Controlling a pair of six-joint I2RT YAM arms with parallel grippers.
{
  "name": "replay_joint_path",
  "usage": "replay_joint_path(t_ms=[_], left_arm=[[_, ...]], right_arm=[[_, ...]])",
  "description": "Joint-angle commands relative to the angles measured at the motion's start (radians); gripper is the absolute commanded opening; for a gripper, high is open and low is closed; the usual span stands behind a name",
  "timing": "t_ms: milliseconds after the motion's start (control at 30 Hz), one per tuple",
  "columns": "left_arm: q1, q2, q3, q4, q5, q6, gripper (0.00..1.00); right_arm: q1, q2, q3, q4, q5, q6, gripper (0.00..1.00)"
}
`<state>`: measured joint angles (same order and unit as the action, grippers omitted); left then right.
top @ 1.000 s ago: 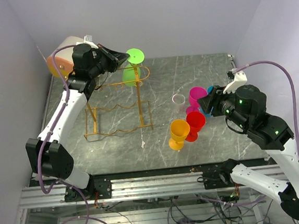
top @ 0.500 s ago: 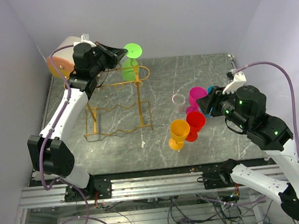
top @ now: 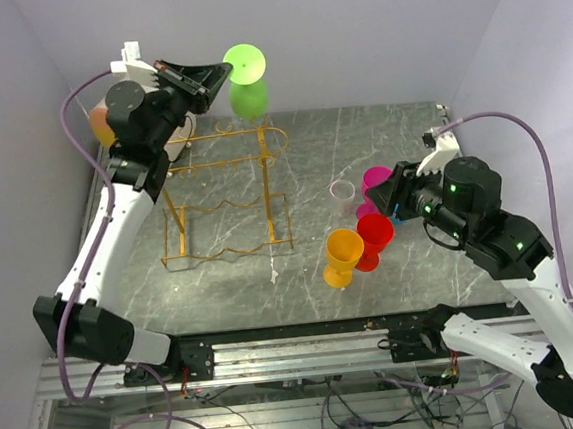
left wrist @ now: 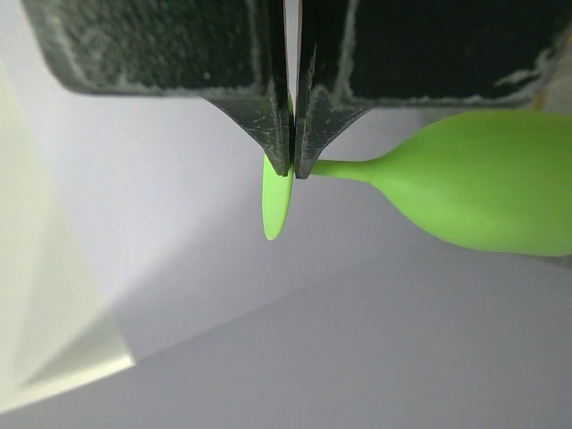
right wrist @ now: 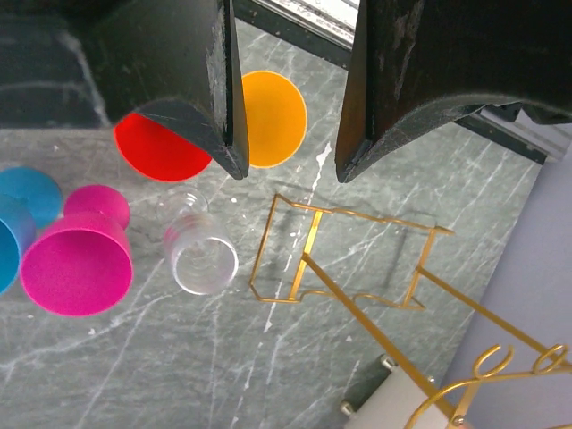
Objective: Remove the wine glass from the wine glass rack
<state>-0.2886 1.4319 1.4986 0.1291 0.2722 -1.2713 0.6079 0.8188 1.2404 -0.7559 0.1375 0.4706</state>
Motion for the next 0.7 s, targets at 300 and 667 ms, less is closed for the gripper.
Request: replay_joint_path(t_ms=[300, 667], left_arm=[[0.005, -0.355, -0.104, 0.180, 0.121, -0.088, 0.07], [0.005, -0.679, -0.295, 0.223, 0.142, -0.258, 0.07]], right_arm=[[-0.004, 0.067, 0.086, 0.296, -0.314, -0.054, 0.46], [-0.004, 0.173, -0.019, 0.889, -0.814, 0.087, 0.59]])
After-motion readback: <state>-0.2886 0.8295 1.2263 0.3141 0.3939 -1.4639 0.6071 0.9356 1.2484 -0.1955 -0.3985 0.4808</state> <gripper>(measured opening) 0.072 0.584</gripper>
